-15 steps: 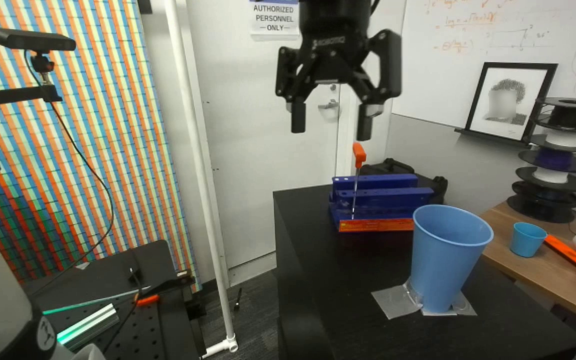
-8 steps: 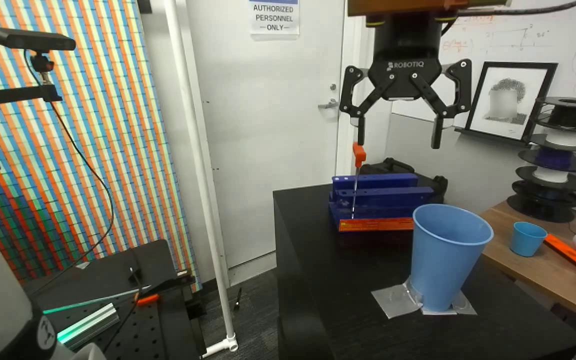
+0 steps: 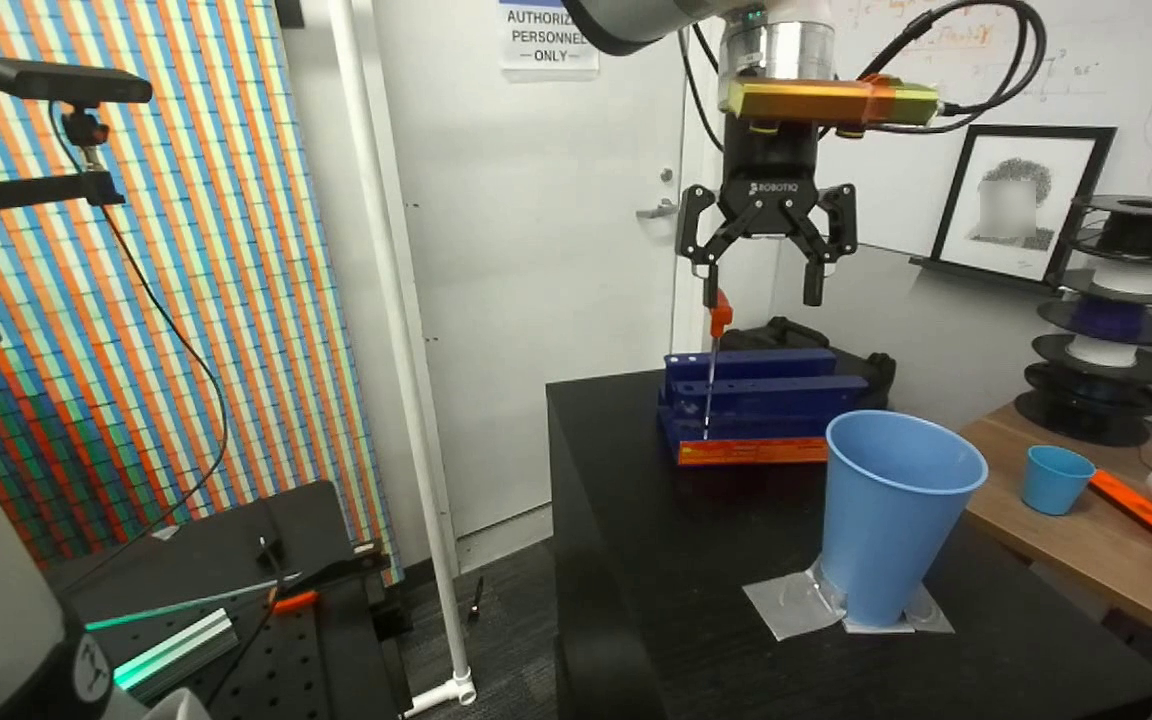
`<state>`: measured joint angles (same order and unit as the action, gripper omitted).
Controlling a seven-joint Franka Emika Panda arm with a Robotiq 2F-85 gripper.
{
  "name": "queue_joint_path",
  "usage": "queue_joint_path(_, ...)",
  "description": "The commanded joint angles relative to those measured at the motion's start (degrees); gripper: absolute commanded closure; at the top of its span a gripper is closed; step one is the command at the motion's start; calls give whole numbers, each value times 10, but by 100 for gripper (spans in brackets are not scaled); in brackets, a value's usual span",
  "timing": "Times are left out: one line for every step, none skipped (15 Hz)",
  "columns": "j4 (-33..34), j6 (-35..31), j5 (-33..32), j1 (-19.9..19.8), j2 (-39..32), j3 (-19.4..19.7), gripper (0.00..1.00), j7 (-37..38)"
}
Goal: Put the metal object with the orange handle in the cup
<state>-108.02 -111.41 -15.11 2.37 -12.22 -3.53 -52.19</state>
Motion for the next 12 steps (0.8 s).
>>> queue_joint_path(23,8,-38,7,-13,-10,0,-25)
queue_joint_path(15,-1,-54,10,-10,-11,0,-20)
queue_joint_path(10,-8,-64,11,-10,-13,0,-19)
queue_joint_path(9,-12,-68,12,-10,-15,0,-19)
queue_joint_path(8,-15,-68,12,-10,-17,0,-20)
queue_joint_path(5,-20,-70,14,-10,-19,0,-12)
queue_joint_path(4,-25,-72,16,-10,-20,0,-5)
queue_joint_path(3,-28,-66,16,-11,-22,0,-6)
queue_joint_path(3,-32,-62,17,-12,-24,0,-7)
queue_joint_path(2,-34,-59,18,-14,-27,0,-8)
queue_joint_path(1,-36,-57,18,-15,-29,0,-8)
queue_joint_path(-1,-40,-58,19,-16,-30,0,-8)
